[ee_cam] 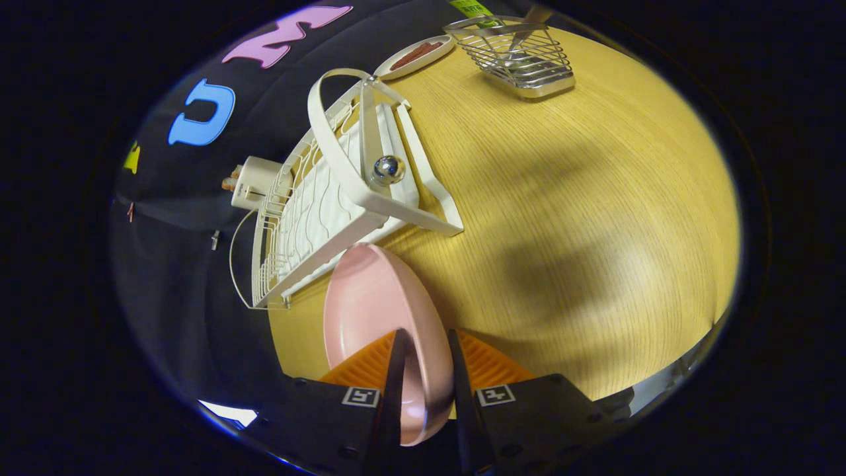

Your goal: Take the plate from the dish rack, then take the spoon from the basket and place it into the plate.

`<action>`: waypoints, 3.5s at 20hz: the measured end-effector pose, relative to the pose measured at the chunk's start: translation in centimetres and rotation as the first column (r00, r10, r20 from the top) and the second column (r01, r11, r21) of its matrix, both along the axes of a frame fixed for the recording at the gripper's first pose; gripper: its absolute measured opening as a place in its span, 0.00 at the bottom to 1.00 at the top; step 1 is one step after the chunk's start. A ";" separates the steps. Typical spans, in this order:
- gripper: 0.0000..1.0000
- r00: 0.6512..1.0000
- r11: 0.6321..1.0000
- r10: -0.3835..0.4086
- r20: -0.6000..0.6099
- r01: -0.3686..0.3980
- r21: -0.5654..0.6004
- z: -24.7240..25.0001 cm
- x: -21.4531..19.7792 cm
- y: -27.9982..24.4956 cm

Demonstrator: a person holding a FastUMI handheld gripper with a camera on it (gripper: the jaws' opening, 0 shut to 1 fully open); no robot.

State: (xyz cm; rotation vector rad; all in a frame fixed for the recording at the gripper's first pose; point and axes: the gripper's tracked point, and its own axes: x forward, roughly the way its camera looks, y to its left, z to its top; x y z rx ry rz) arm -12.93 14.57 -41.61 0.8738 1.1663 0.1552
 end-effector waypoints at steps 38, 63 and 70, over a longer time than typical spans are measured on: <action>0.24 0.894 0.770 0.301 0.333 -0.021 -0.638 5.7 14.5 -24.6; 0.10 0.837 0.867 0.211 0.505 0.078 -0.492 21.6 10.7 -23.5; 0.09 0.765 0.935 0.261 0.588 -0.049 -0.351 27.3 5.4 -14.2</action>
